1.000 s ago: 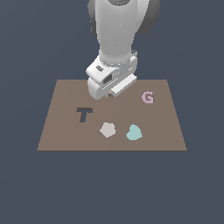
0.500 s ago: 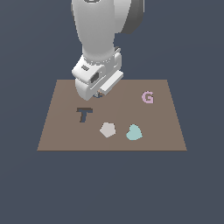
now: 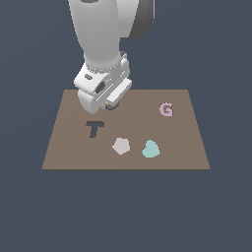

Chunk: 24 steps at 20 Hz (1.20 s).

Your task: Insert a designated object into the corresponding slot on a board.

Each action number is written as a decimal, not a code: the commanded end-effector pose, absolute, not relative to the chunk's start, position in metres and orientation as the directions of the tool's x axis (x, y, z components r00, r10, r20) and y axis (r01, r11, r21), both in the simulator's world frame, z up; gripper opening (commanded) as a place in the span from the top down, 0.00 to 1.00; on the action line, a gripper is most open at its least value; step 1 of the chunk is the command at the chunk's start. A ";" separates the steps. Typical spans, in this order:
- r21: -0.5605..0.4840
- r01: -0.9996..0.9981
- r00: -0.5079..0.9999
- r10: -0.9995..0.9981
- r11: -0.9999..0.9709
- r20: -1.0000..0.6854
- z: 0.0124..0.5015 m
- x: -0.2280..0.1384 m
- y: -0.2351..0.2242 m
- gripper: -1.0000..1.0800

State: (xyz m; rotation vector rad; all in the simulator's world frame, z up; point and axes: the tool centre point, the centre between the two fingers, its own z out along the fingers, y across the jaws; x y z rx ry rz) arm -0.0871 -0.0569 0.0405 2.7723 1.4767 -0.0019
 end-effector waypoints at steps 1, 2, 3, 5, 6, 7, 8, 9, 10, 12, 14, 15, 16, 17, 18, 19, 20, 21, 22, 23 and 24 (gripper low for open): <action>0.000 0.833 0.554 0.833 -0.554 -0.001 0.041 -0.087 -0.058 1.00; 0.000 0.833 0.554 0.833 -0.554 -0.001 0.041 -0.086 -0.058 1.00; 0.000 0.832 0.555 0.832 -0.555 -0.001 0.041 -0.086 -0.057 1.00; 0.000 0.832 0.556 0.832 -0.556 -0.001 0.041 -0.086 -0.057 1.00; 0.000 0.832 0.556 0.832 -0.556 -0.001 0.041 -0.086 -0.057 1.00; 0.000 0.832 0.556 0.832 -0.556 -0.001 0.040 -0.086 -0.057 1.00; 0.000 0.832 0.556 0.832 -0.556 -0.001 0.039 -0.086 -0.057 1.00; 0.000 0.832 0.556 0.832 -0.556 -0.001 0.038 -0.086 -0.057 1.00; 0.000 0.831 0.556 0.831 -0.556 -0.002 0.036 -0.086 -0.057 1.00; 0.000 0.831 0.556 0.831 -0.556 -0.002 0.032 -0.086 -0.057 1.00; 0.001 0.831 0.556 0.831 -0.556 -0.002 0.031 -0.086 -0.057 1.00; 0.001 0.831 0.556 0.831 -0.556 -0.002 0.031 -0.086 -0.057 0.04; 0.001 0.831 0.556 0.831 -0.556 -0.002 0.031 -0.086 -0.057 0.04; 0.001 0.831 0.556 0.831 -0.556 -0.002 0.031 -0.086 -0.057 0.04; 0.001 0.831 0.556 0.831 -0.556 -0.002 0.031 -0.086 -0.057 0.04; 0.001 0.831 0.556 0.831 -0.556 -0.002 0.031 -0.086 -0.057 0.04; 0.001 0.831 0.556 0.831 -0.556 -0.002 0.031 -0.086 -0.057 0.04; 0.001 0.831 0.556 0.831 -0.556 -0.002 0.031 -0.086 -0.057 0.04; 0.001 0.831 0.556 0.831 -0.556 -0.002 0.031 -0.086 -0.057 0.04; 0.001 0.831 0.556 0.831 -0.556 -0.002 0.031 -0.086 -0.057 0.04; 0.001 0.831 0.556 0.831 -0.556 -0.002 0.031 -0.086 -0.057 0.04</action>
